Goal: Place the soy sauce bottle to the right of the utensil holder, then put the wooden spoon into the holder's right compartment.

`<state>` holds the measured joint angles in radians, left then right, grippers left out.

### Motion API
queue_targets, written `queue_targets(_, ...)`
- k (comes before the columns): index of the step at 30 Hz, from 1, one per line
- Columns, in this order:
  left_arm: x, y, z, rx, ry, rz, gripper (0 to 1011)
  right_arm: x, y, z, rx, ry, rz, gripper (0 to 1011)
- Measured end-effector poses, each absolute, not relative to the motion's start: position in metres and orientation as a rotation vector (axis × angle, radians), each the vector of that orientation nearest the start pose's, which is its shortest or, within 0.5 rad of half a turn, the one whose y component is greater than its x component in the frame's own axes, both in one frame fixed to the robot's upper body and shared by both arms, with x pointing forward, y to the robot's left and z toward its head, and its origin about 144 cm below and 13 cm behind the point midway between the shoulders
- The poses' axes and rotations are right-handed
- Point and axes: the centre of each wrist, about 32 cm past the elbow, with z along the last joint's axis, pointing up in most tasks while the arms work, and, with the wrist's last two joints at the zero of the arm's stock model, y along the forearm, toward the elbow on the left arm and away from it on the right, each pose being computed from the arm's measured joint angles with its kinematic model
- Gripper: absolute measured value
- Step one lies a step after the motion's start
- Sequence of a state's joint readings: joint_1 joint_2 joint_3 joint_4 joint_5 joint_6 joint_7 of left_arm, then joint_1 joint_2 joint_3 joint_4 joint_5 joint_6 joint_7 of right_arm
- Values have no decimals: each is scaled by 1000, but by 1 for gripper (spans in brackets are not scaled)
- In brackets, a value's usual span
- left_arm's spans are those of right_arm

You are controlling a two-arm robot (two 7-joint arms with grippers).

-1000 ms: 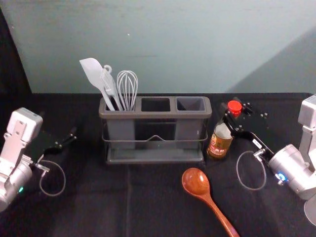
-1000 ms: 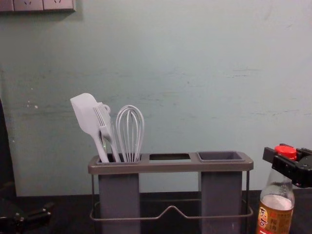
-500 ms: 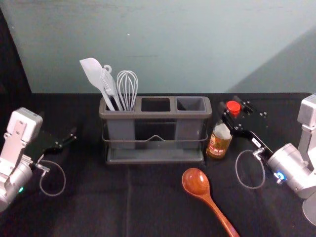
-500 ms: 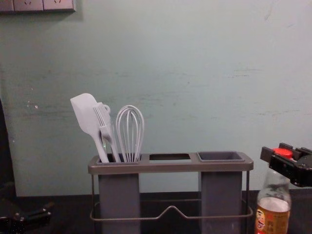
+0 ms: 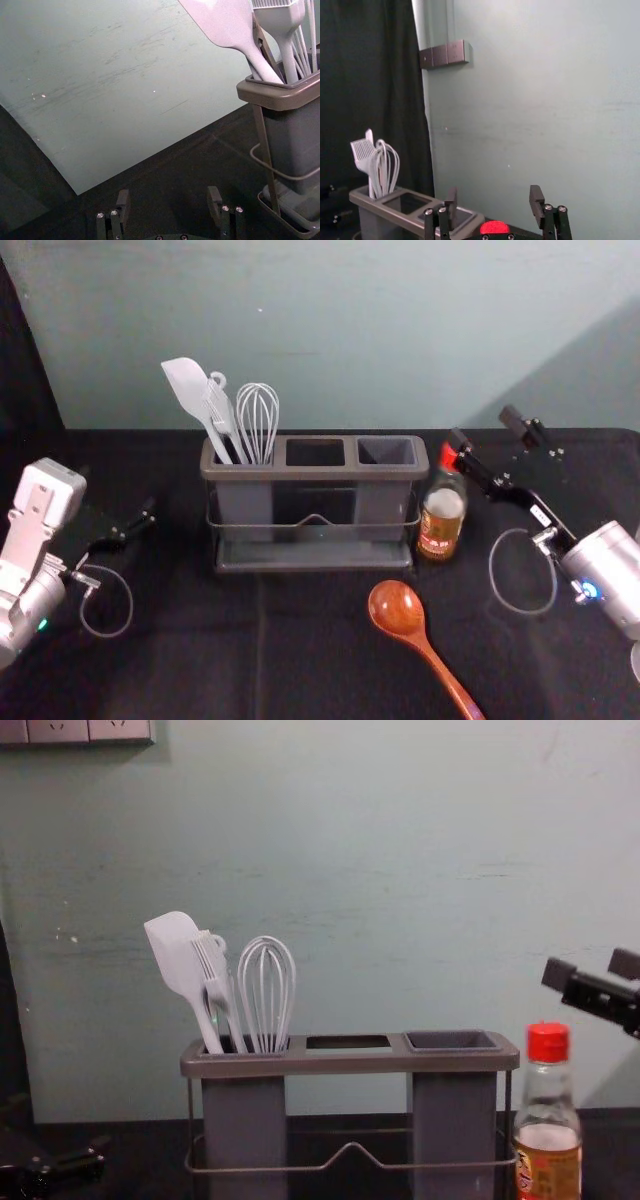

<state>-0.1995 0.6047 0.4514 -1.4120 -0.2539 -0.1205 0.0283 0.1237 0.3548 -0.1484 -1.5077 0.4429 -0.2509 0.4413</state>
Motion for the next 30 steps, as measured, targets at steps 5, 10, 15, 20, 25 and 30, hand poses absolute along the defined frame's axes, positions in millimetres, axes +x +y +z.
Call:
queue_targets(5, 489, 310, 1140, 304, -285, 1248, 1012, 476, -291, 1179, 198, -194, -1016, 1002)
queue_targets(10, 489, 310, 1140, 304, -285, 1248, 1011, 460, -287, 1184, 138, -210, -1000, 1002)
queue_targets(15, 489, 310, 1140, 304, -285, 1248, 1011, 442, -283, 1182, 92, -212, -971, 1003)
queue_targets(20, 489, 310, 1140, 304, -285, 1248, 1011, 429, -277, 1175, 69, -206, -946, 1003)
queue_targets(25, 489, 310, 1140, 304, -285, 1248, 1011, 420, -270, 1168, 51, -201, -943, 1003)
queue_targets(30, 489, 310, 1140, 304, -285, 1248, 1011, 415, -265, 1164, 38, -192, -967, 1003)
